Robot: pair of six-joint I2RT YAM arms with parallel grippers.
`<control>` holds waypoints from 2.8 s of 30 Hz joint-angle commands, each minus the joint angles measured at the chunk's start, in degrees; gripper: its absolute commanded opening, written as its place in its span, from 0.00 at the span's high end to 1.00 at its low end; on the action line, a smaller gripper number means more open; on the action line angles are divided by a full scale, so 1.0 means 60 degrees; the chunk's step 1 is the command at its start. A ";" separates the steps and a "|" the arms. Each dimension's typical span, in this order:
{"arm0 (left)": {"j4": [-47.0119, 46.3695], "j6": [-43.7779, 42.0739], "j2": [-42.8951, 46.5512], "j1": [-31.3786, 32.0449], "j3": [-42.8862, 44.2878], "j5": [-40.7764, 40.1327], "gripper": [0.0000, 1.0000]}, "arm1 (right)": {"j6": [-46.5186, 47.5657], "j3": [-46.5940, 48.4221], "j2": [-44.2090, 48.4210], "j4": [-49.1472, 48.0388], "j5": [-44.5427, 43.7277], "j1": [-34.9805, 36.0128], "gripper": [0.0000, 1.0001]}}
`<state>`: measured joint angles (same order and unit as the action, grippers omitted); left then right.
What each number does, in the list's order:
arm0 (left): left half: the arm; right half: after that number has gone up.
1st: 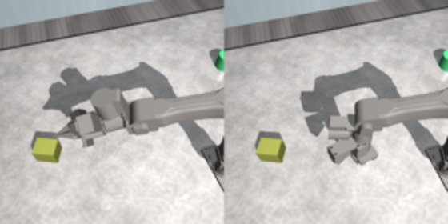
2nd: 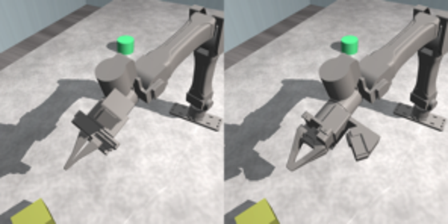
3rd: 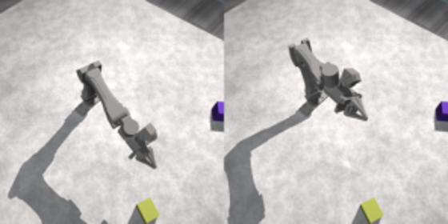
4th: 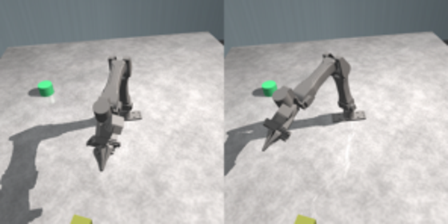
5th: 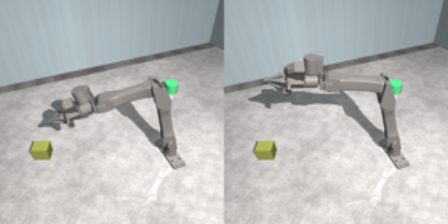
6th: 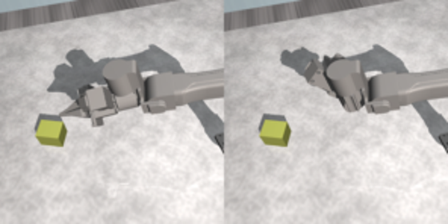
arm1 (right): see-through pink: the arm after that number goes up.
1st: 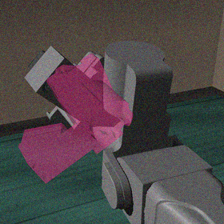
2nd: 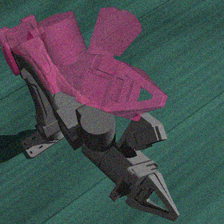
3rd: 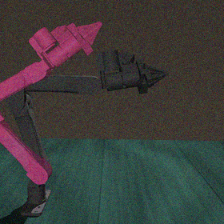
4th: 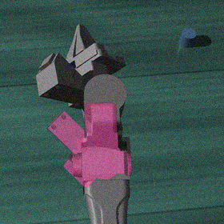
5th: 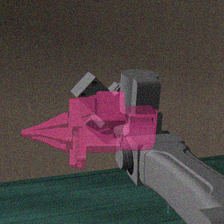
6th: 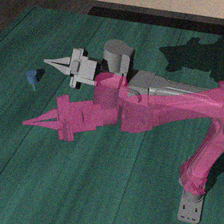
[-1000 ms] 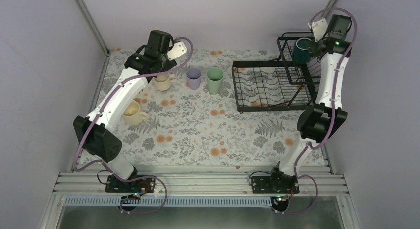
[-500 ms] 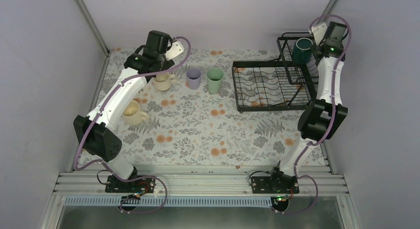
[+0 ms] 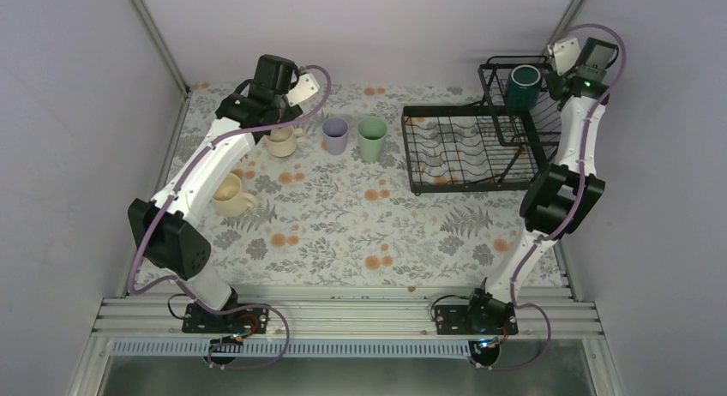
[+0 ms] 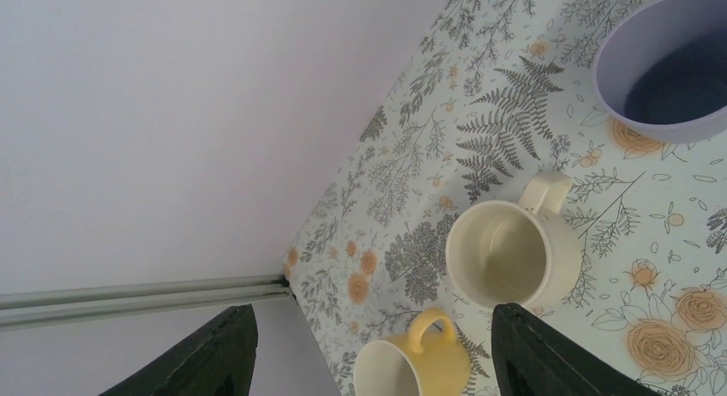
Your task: Unload the cups from the dish rack
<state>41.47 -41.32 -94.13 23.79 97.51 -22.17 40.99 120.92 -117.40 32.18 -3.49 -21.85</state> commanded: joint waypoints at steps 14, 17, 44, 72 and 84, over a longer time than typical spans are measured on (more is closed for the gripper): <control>-0.0033 0.0141 -0.0056 -0.0047 -0.0016 0.0046 0.33 | -0.0331 -0.0861 0.1069 0.0900 0.3057 -0.0416 0.35; -0.0018 0.0157 -0.0074 -0.0040 -0.0021 0.0048 0.33 | -0.0272 -0.0901 0.0955 0.0876 0.3030 -0.0453 0.35; 0.0226 0.0297 -0.0187 -0.0206 -0.0014 0.0328 0.36 | -0.0414 -0.0947 -0.0123 -0.0618 0.4887 -0.0944 0.80; -0.0063 0.0482 0.0246 0.0148 -0.0357 0.1055 0.36 | -0.2119 -0.0919 0.2378 -0.0349 0.6095 -0.0838 0.97; -0.4076 0.0670 0.0754 0.1211 -0.1161 0.0464 0.34 | -0.3288 0.2112 0.2153 0.2817 0.7073 0.0866 0.97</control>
<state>28.42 -39.18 -88.73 28.82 88.55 -16.08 26.85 127.31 -105.16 43.77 33.34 -21.41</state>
